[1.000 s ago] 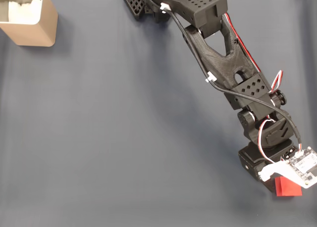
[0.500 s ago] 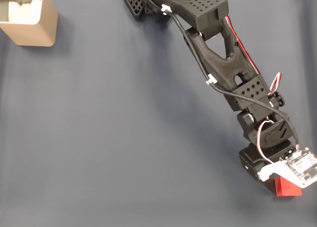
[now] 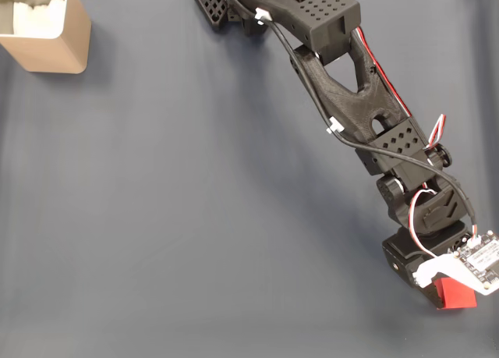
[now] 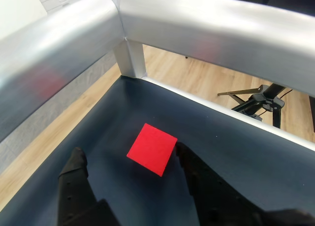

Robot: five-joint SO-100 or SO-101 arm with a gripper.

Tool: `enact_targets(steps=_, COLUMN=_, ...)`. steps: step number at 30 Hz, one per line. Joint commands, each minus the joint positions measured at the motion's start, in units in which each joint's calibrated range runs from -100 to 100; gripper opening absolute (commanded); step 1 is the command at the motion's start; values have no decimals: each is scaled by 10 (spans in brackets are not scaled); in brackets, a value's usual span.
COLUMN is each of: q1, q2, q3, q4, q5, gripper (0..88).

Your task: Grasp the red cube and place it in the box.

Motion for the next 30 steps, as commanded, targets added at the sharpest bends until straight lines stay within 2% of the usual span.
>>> enact_targets(steps=1, q1=-11, q2=-2, q3=-33, q4=-15, q5=-1, gripper=415)
enact_targets(steps=21, q1=-24, q2=11, q3=-53, q4=-11, q5=-2, gripper=411)
enact_targets(steps=30, q1=-15, q2=-25, q3=6, q4=-12, q5=3, gripper=376)
